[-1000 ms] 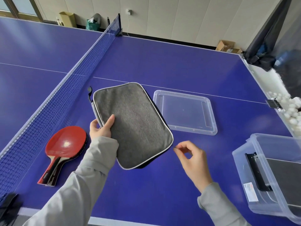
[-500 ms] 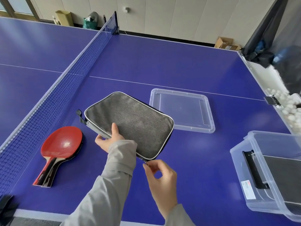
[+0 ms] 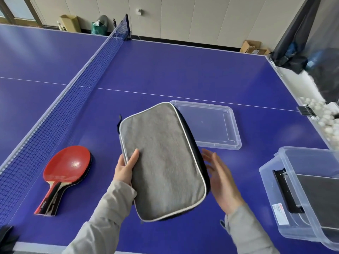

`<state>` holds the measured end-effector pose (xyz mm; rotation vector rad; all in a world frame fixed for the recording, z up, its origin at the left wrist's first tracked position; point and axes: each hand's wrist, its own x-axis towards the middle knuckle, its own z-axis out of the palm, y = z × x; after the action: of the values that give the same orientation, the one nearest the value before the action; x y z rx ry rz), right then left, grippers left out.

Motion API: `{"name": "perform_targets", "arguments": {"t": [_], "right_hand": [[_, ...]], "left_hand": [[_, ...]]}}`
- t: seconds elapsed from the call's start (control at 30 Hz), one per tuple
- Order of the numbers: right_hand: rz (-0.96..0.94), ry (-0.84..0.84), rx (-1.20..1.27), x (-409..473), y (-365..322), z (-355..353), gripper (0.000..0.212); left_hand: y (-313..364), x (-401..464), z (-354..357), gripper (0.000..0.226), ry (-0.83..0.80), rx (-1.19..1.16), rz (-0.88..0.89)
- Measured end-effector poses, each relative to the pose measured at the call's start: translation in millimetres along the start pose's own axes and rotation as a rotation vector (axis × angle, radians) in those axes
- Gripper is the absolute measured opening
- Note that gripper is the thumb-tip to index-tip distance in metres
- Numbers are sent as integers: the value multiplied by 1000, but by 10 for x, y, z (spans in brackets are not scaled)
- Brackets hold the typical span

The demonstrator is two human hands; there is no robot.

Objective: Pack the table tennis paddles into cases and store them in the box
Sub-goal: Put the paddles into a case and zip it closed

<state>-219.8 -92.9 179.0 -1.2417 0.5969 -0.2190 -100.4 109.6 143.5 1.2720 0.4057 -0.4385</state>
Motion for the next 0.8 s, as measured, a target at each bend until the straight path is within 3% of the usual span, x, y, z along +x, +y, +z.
{"name": "perform_targets", "arguments": {"t": [0.07,0.2,0.27,0.37,0.47,0.57,0.63,0.8], "right_hand": [[128,-142,-25,-38,-102,28,62],[345,-236,151,-121,-104,14,55],[300,-229,173,-149,-97,34,50],[106,-145,96,-137,39,69,31],[15,-73,-2,-161,173,154,24],[-65,-35,-189,-215,284,215,25],[-71,-62,-264,-256,364,236,29],[-47,-95,-316,-284,511,198,33]], "left_hand": [[-65,-50,72,38,-63,24,-33],[-144,-57,207,39,-71,105,-19],[-177,-39,279,45,-35,230,30],[-295,-44,354,80,73,566,124],[-389,-319,542,56,-81,701,170],[-507,-614,724,53,-251,522,147],[-532,-691,746,56,-255,442,108],[-519,-658,553,47,-245,590,161]]}}
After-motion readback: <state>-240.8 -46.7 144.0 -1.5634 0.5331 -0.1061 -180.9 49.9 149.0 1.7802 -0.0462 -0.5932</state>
